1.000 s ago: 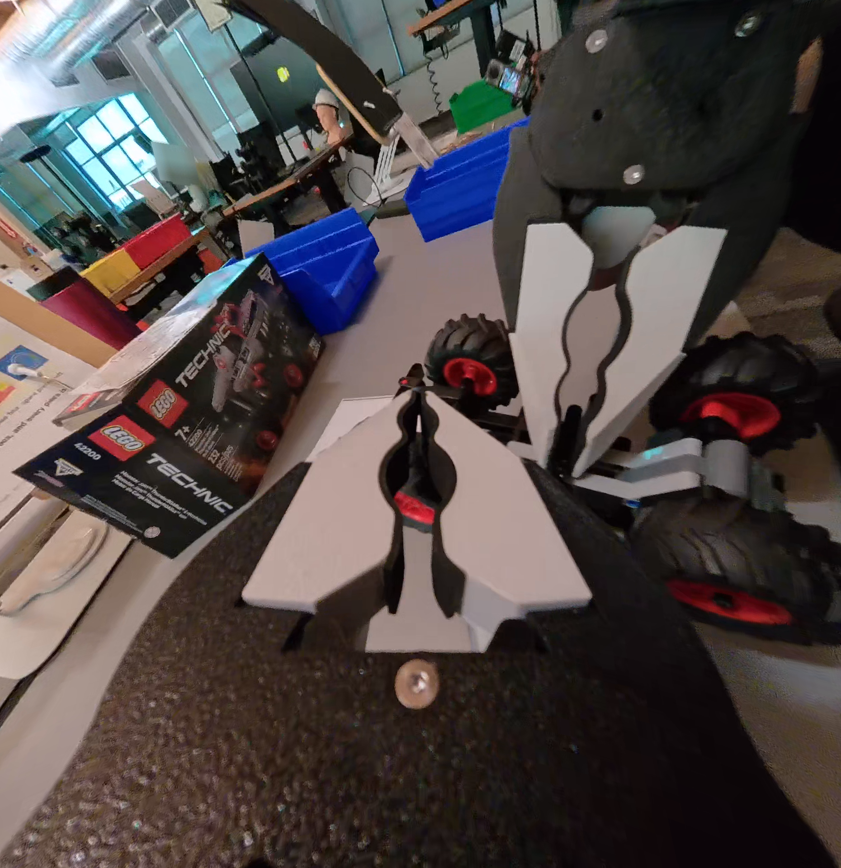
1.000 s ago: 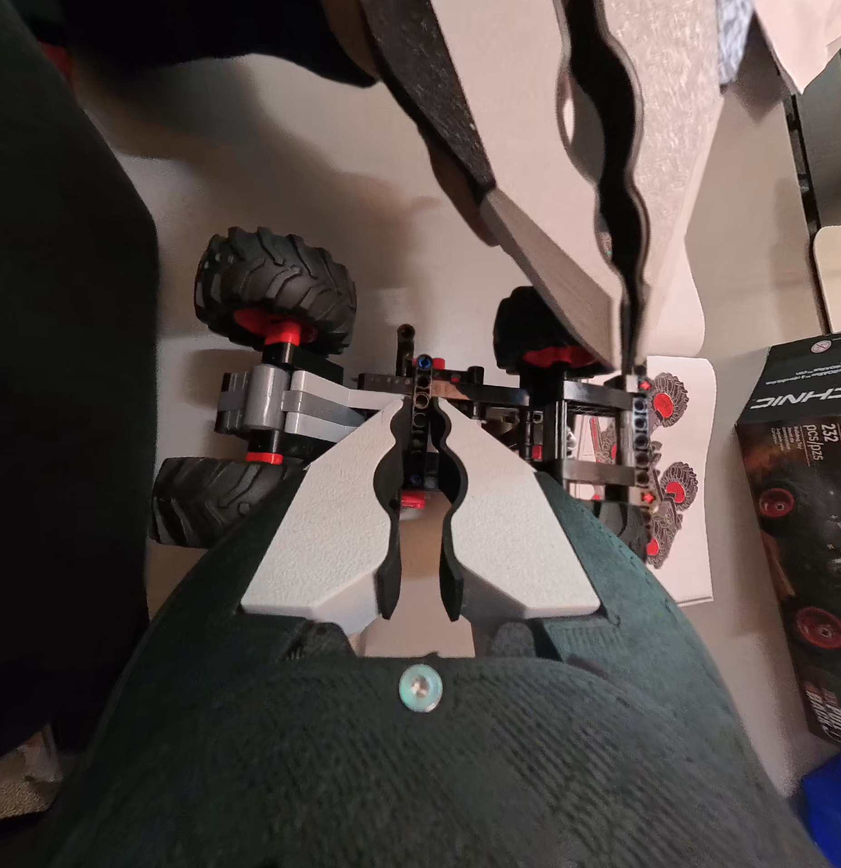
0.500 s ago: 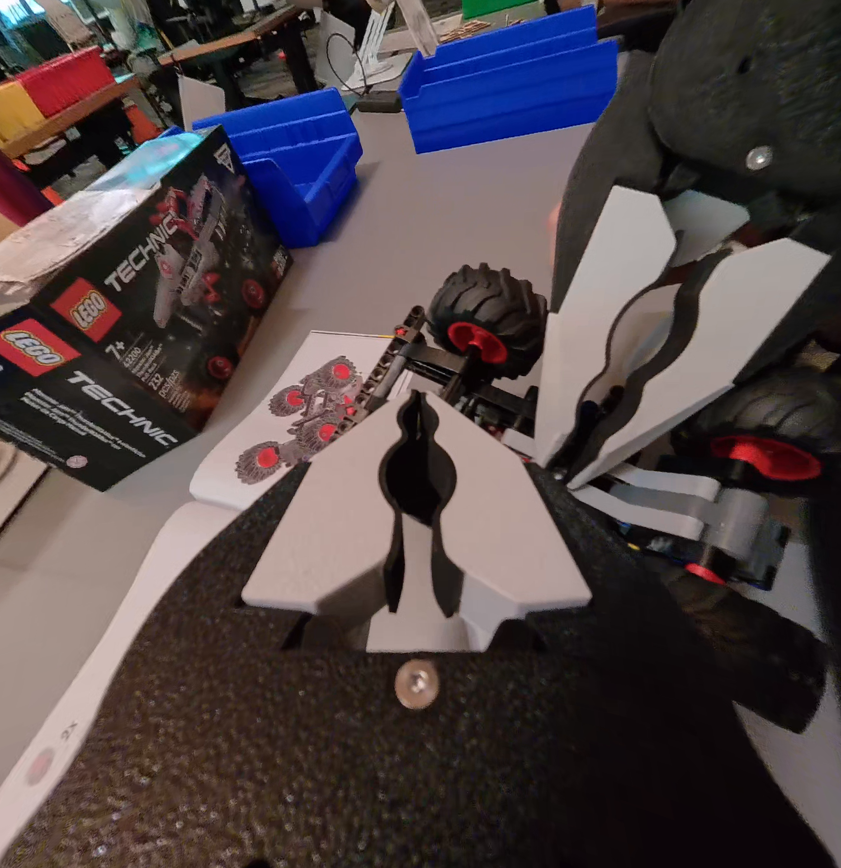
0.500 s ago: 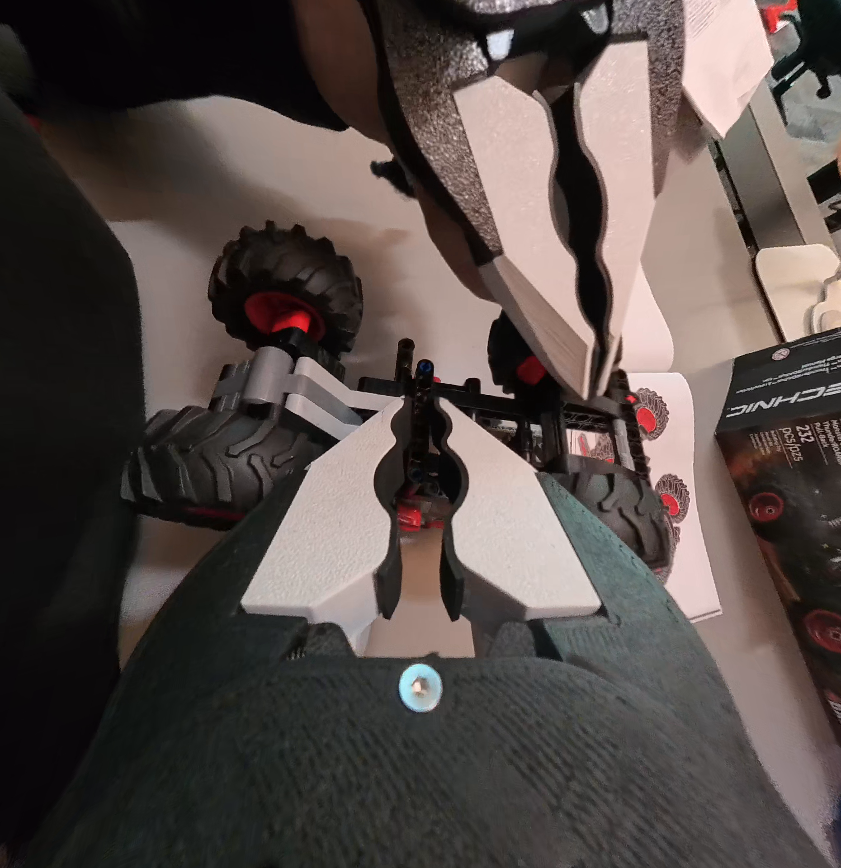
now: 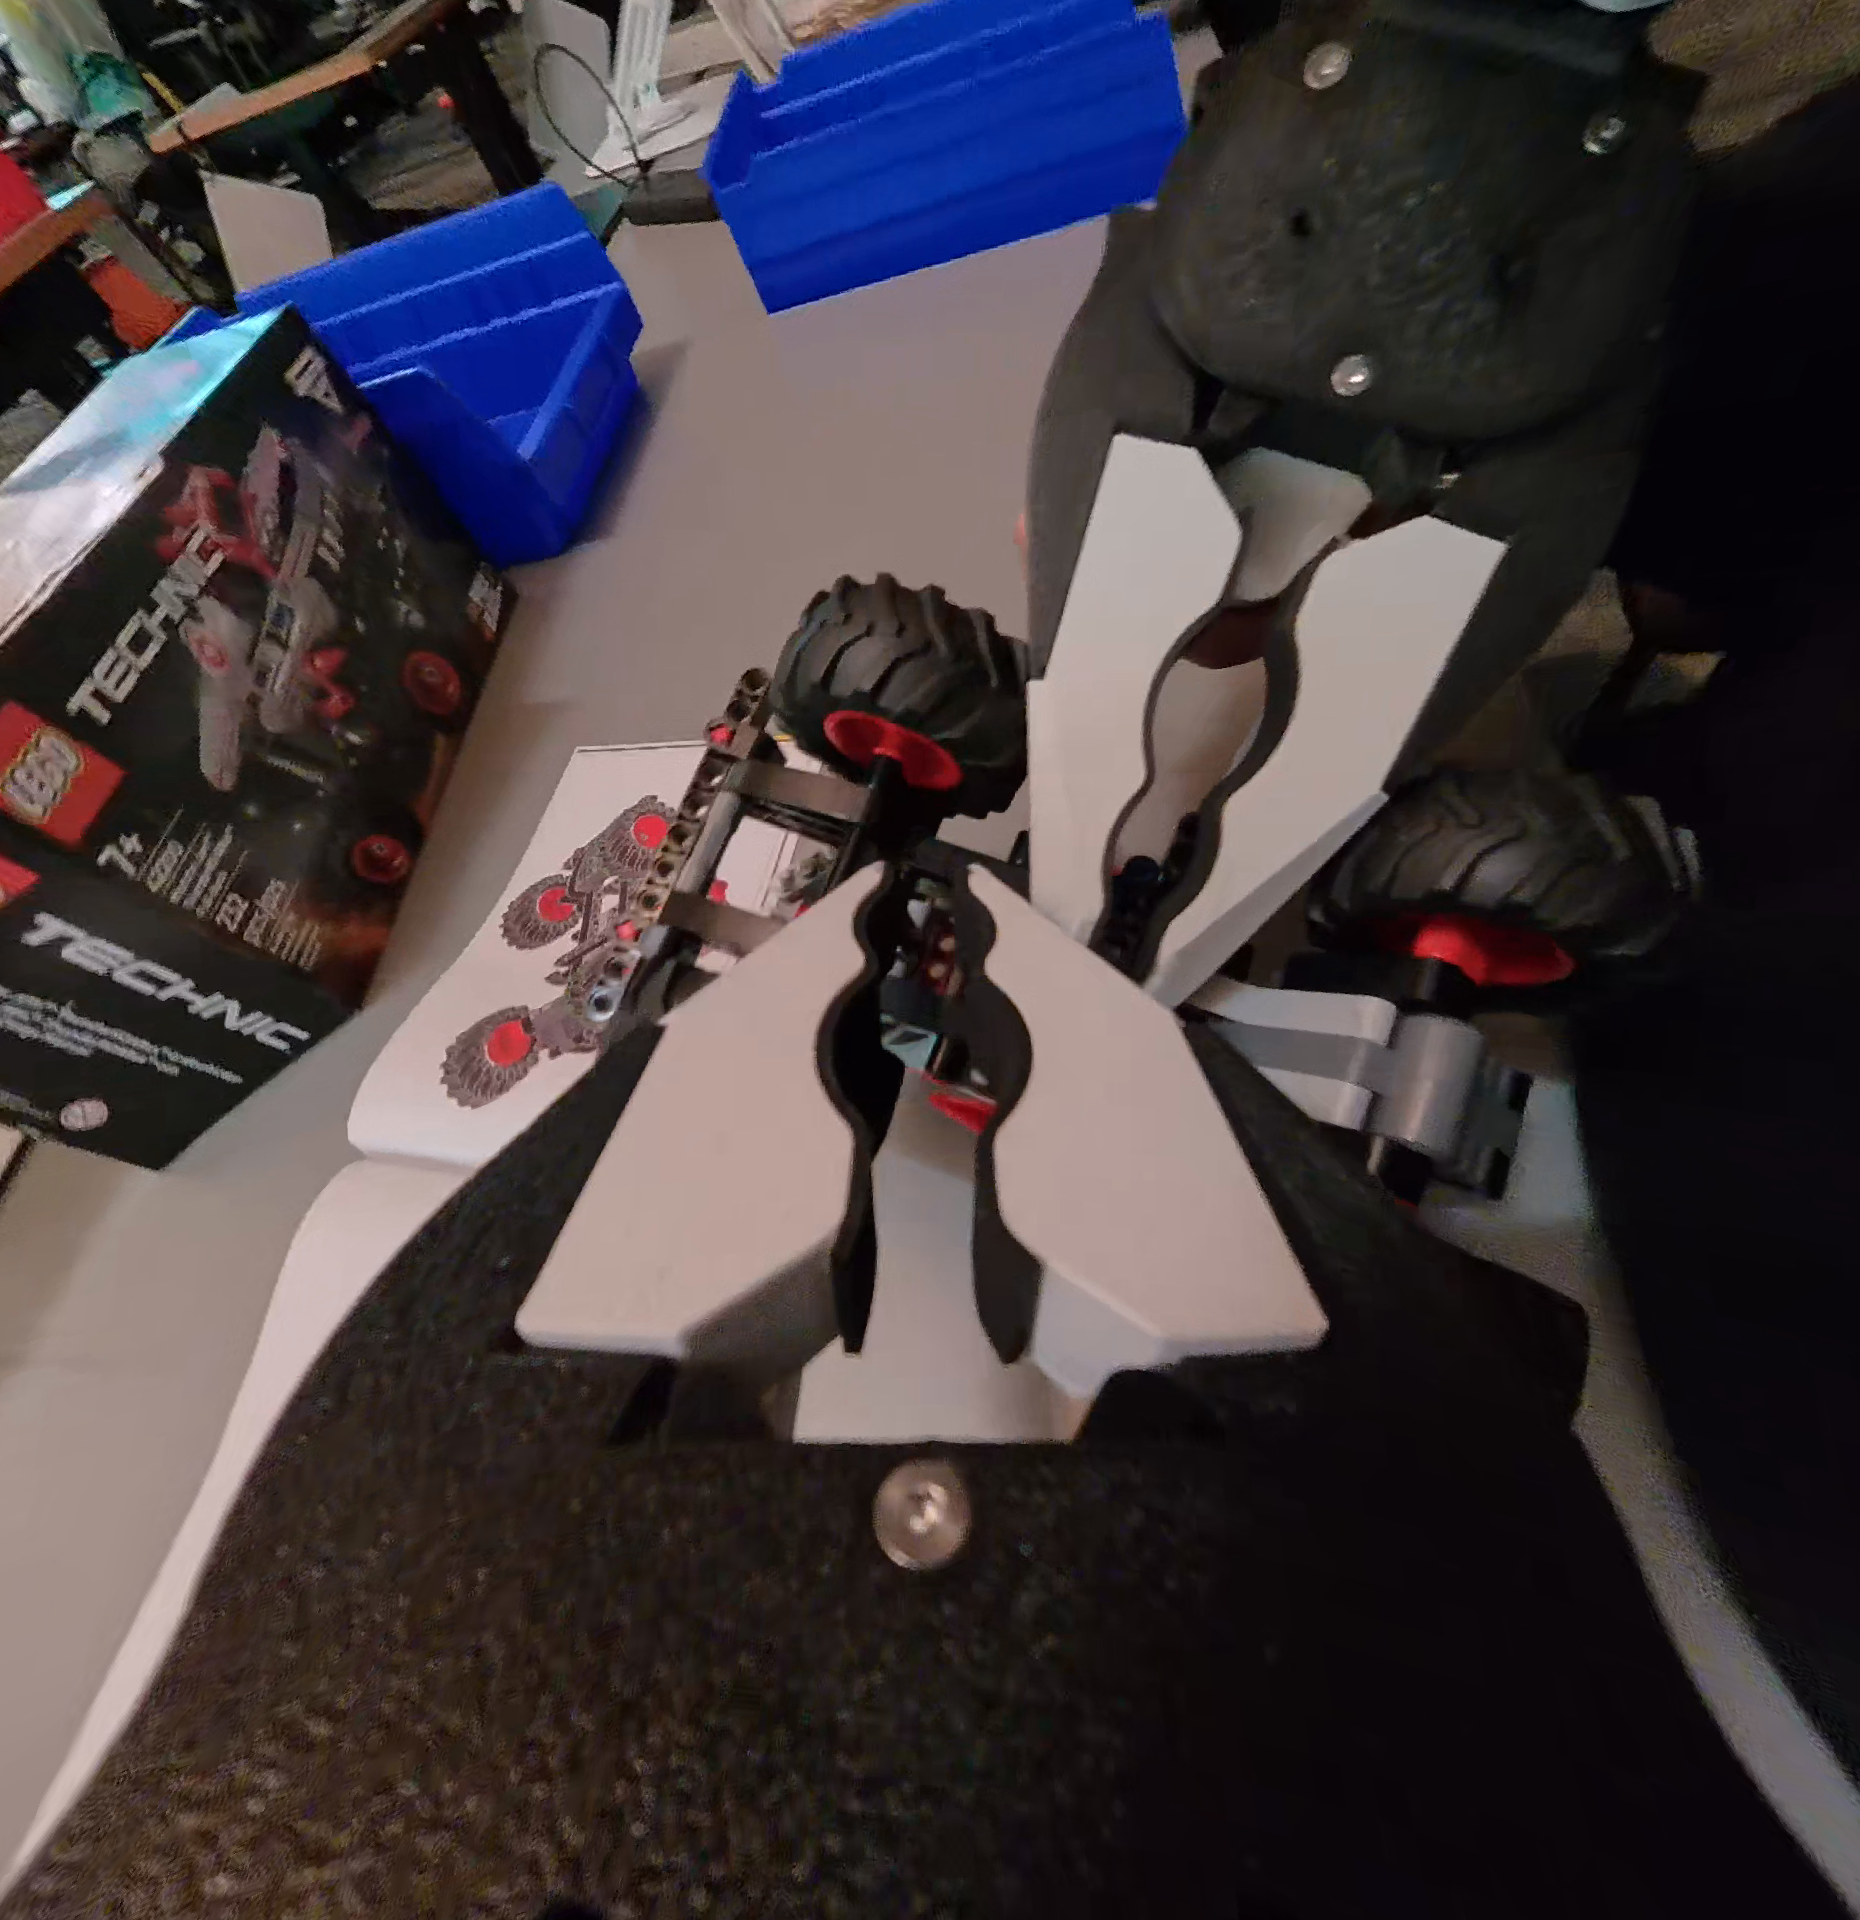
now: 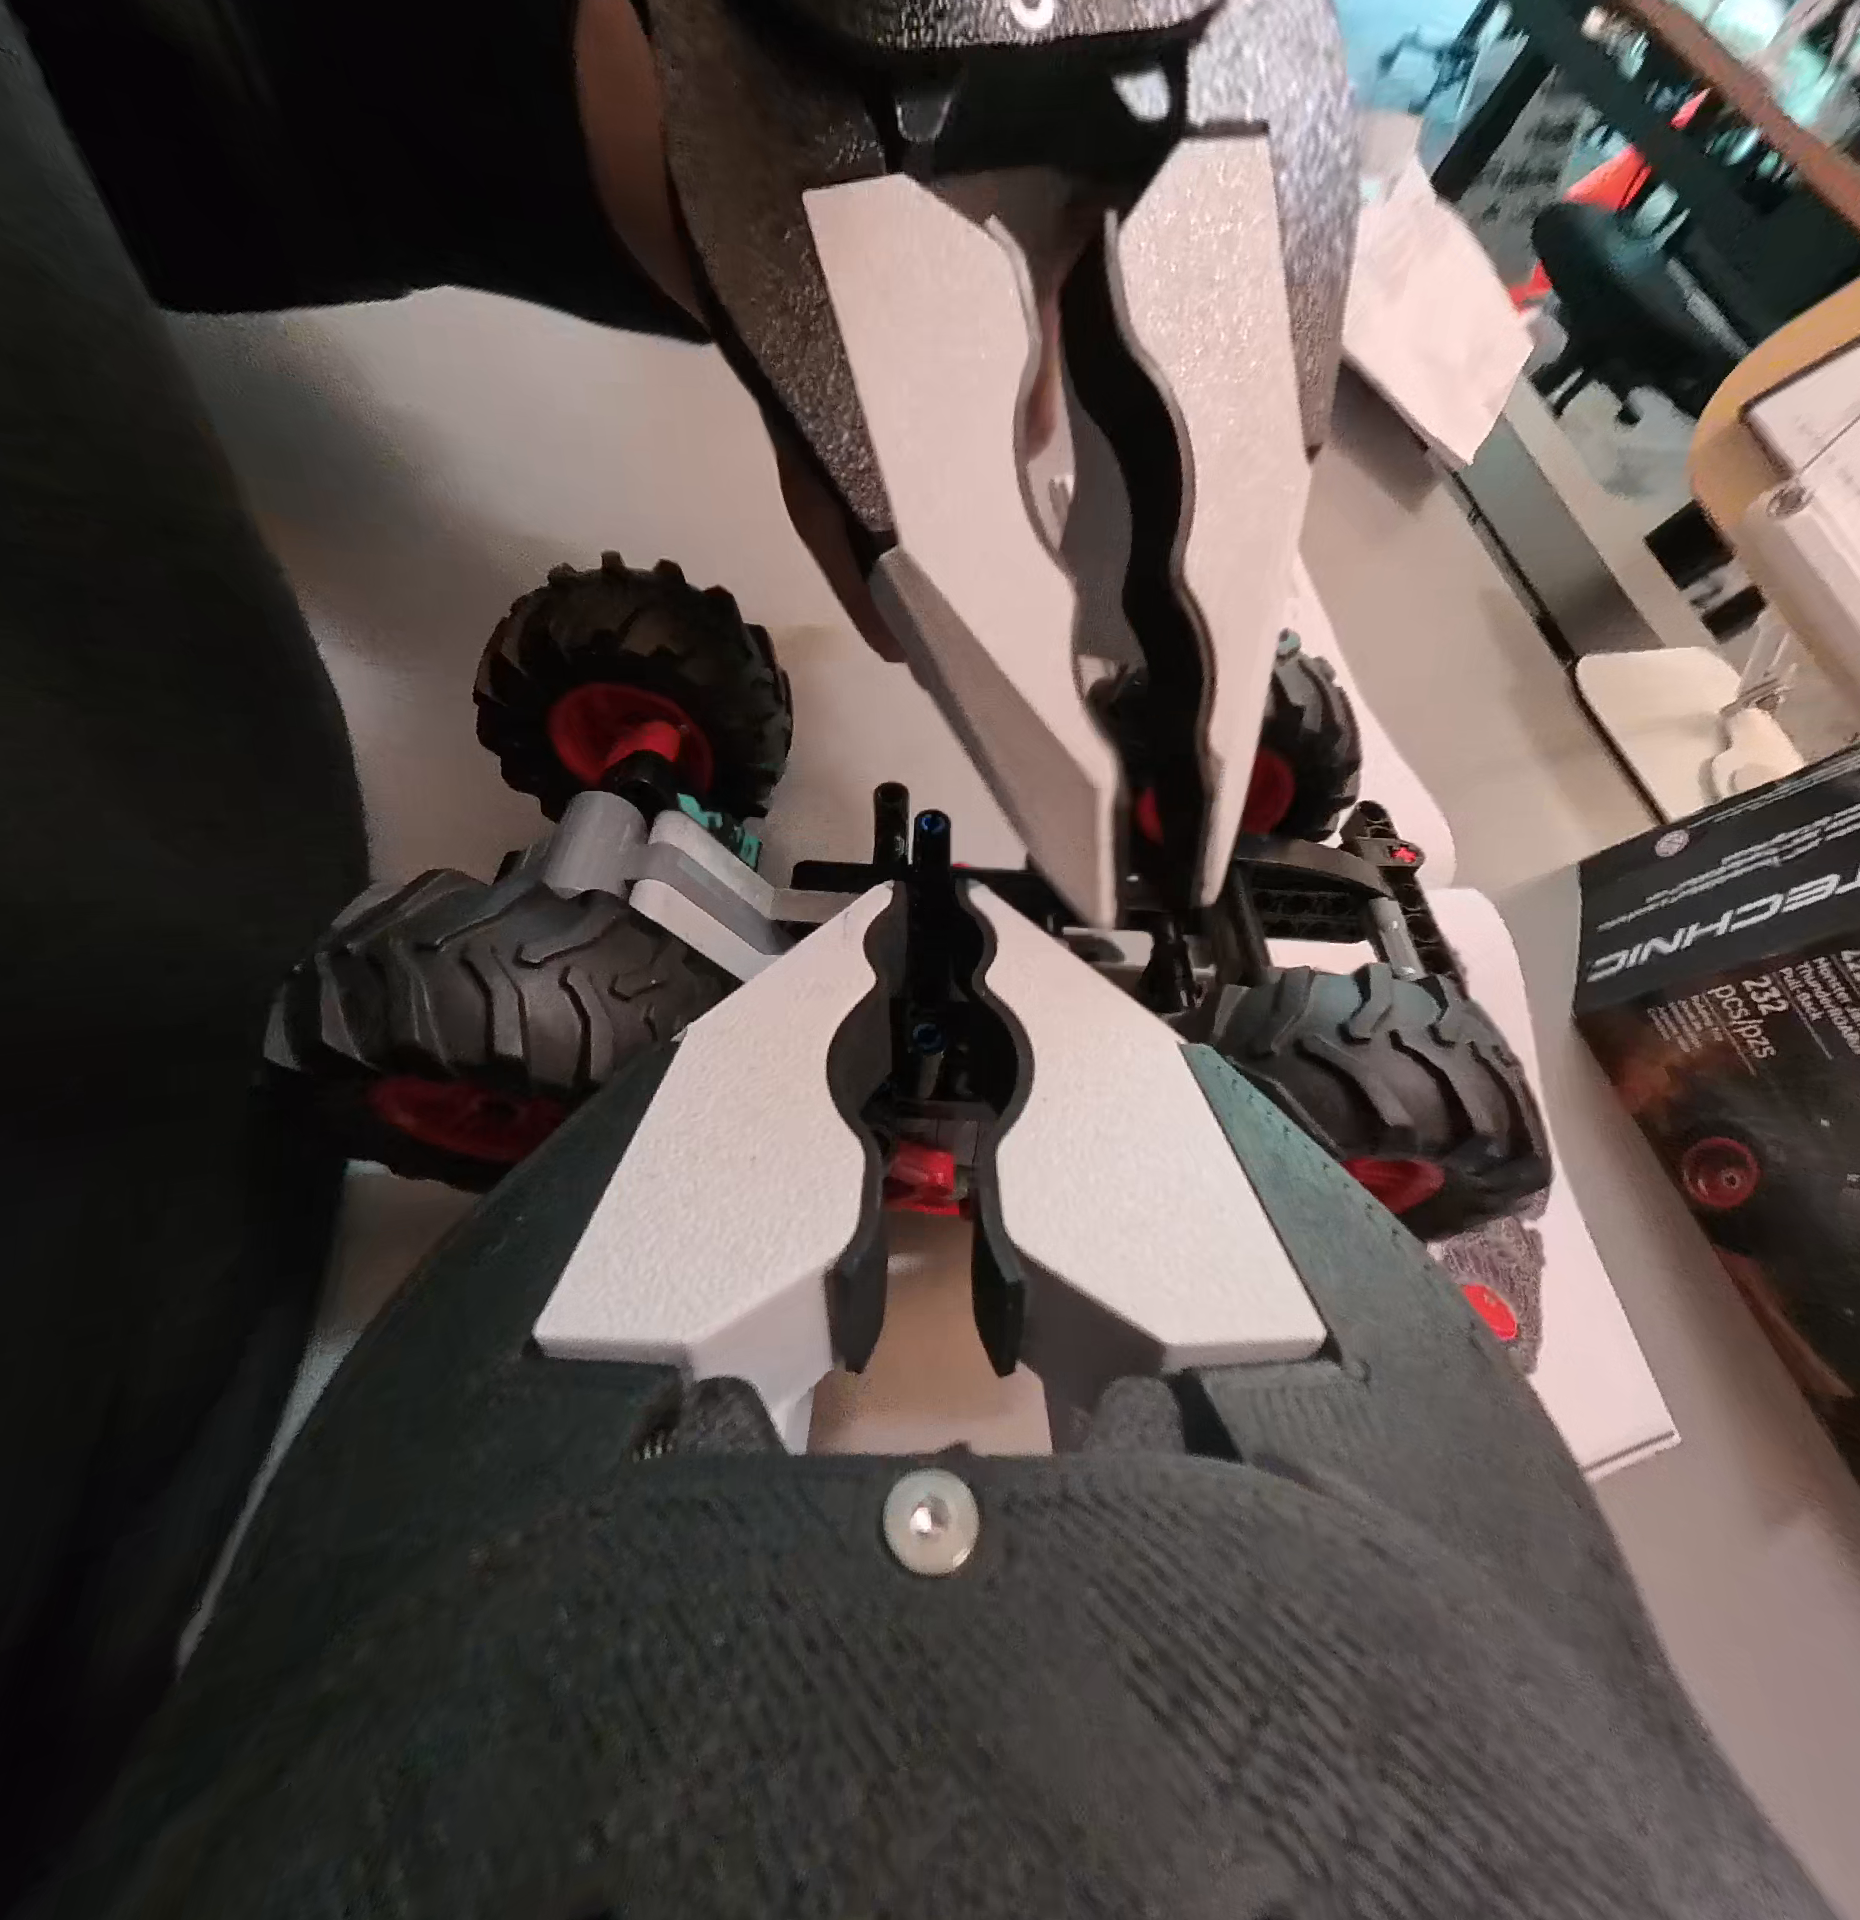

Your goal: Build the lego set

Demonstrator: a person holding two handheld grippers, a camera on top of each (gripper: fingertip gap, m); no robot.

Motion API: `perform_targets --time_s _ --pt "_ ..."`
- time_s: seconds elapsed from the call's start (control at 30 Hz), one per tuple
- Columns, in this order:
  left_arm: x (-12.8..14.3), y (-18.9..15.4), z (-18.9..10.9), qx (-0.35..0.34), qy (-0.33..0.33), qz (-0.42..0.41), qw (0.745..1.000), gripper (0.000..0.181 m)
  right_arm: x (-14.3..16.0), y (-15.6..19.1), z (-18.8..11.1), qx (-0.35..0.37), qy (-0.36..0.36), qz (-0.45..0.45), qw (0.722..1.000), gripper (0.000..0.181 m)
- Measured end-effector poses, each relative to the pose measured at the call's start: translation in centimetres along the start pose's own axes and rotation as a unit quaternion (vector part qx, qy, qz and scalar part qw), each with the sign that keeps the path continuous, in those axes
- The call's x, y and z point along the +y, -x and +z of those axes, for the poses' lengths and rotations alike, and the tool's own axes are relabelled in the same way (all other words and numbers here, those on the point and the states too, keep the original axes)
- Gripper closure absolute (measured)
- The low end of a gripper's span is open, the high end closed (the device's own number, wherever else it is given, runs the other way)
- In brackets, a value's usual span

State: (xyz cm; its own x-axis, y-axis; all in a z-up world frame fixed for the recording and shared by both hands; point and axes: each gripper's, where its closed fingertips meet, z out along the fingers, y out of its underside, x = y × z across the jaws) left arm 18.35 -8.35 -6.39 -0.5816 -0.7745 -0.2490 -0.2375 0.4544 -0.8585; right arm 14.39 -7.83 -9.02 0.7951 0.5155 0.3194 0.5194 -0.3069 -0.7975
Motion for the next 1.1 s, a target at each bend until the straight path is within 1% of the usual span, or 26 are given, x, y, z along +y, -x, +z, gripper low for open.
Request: perform_targets --time_s 0.07,0.13,0.17,0.2,0.23,0.3,0.33,0.37,0.43,0.5,0.53,0.6,0.7,0.77,0.87,1.0,1.1 --pt "0.2 -0.5 0.5 0.015 0.028 0.026 0.999 0.171 -0.1 0.0 0.0 0.012 -0.03 -0.001 0.999 0.175" --pt "0.4 -0.5 1.0 0.017 0.045 0.048 0.998 0.174 -0.1 -0.2 -0.1 0.024 -0.052 0.01 0.998 0.175" --pt "0.7 -0.5 1.2 0.023 0.055 0.049 0.997 0.176 -0.2 -0.3 -0.3 0.029 -0.063 0.009 0.998 0.174" --pt "1.0 -0.5 1.4 0.028 0.066 0.045 0.996 0.179 -0.5 -0.2 -0.8 0.036 -0.084 0.001 0.996 0.174" --pt "1.2 -0.3 1.6 0.027 0.073 0.043 0.996 0.178 -1.2 -0.2 -1.5 0.041 -0.114 -0.011 0.993 0.174" --pt "1.8 0.0 1.8 0.022 0.089 0.042 0.995 0.177 -2.2 0.5 -3.1 0.026 -0.173 -0.01 0.984 0.173" --pt "2.0 0.2 1.9 0.019 0.092 0.038 0.995 0.181 -2.4 0.8 -3.9 0.009 -0.19 0.003 0.982 0.172" --pt "2.1 0.3 2.0 0.016 0.092 0.036 0.995 0.181 -2.1 0.9 -4.7 -0.005 -0.195 0.021 0.98 0.172" --pt "2.1 0.3 2.2 0.02 0.086 0.028 0.996 0.181 -1.1 0.2 -5.8 -0.016 -0.191 0.073 0.979 0.17" --pt "2.0 0.1 2.3 0.027 0.081 0.017 0.996 0.181 0.3 -1.7 -6.6 0.013 -0.19 0.124 0.974 0.168" --pt "2.0 0.1 2.4 0.026 0.079 0.013 0.996 0.181 1.0 -2.7 -6.7 0.03 -0.188 0.154 0.97 0.164" --pt "2.0 0.1 2.5 0.025 0.078 0.012 0.997 0.181 1.9 -3.6 -6.7 0.035 -0.179 0.206 0.961 0.15" --pt "2.1 0.3 2.4 0.02 0.083 0.01 0.996 0.181 2.6 -4.9 -6.4 0.06 -0.179 0.253 0.949 0.14" --pt "2.1 0.2 2.4 0.019 0.081 0.008 0.997 0.181 3.0 -5.5 -5.9 0.063 -0.172 0.289 0.939 0.127" --pt "2.1 0.3 2.4 0.014 0.077 0.005 0.997 0.181 3.3 -5.5 -5.3 0.048 -0.165 0.317 0.933 0.116" --pt "2.1 0.2 2.4 0.013 0.075 0.006 0.997 0.181 2.2 -5.3 -4.9 0.032 -0.181 0.324 0.928 0.118" --pt "2.1 0.3 2.4 0.012 0.075 0.007 0.997 0.181 2.2 -5.2 -4.5 0.03 -0.171 0.328 0.929 0.117"
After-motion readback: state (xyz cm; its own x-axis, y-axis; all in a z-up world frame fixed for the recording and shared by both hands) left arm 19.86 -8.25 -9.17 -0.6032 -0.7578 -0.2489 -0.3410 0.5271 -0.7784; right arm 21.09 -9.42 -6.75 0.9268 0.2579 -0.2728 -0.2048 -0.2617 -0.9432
